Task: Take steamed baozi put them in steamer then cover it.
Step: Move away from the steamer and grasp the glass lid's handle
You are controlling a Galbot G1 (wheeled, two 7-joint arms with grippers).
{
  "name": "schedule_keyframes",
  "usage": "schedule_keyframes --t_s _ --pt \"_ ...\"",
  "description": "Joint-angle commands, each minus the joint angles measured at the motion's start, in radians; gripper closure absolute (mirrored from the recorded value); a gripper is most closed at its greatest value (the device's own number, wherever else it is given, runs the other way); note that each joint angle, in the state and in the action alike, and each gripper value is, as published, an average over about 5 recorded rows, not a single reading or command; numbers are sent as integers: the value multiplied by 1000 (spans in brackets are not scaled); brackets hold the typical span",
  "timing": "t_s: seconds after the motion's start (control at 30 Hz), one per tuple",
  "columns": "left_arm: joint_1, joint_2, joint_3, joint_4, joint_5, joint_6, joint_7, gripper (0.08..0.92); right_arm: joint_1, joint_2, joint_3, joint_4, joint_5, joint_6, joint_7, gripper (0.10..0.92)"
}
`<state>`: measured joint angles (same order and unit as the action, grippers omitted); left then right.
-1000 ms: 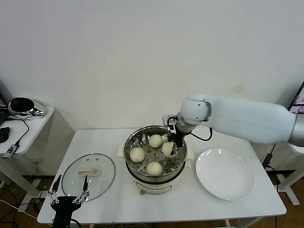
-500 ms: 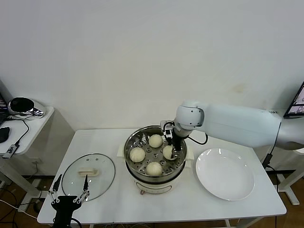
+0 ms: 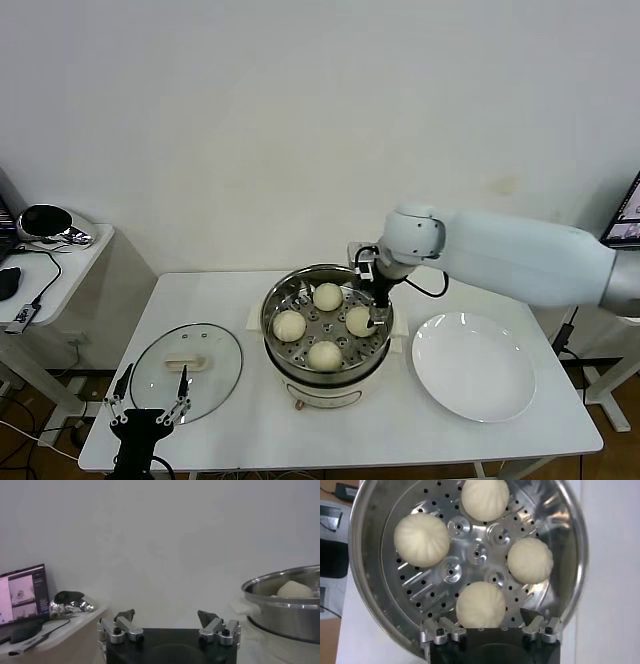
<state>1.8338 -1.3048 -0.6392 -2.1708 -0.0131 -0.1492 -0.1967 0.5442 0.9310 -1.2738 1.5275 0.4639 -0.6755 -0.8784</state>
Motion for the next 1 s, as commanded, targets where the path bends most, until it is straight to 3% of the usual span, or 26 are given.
schedule_keyframes --t_s 0.03,0.2,0.43,0.53,0.73,1.0 --pt "-5 3 0 7 0 0 -1 177 -70 -227 199 214 145 29 203 203" --pt "-10 5 -1 24 0 0 -3 177 -415 -428 464 349 160 314 579 203" --pt "-8 3 -1 51 21 -1 -10 177 -1195 -496 1110 462 64 598 765 203" --pt "-10 -1 6 66 38 -3 -19 177 -1496 -407 1391 463 -39 702 798 203" --pt "-19 -7 12 101 144 -17 -65 177 -1831 -33 1790 434 -267 865 774 203" --pt "-75 19 -90 207 621 -27 -79 177 -1979 332 2098 494 -281 887 713 203"
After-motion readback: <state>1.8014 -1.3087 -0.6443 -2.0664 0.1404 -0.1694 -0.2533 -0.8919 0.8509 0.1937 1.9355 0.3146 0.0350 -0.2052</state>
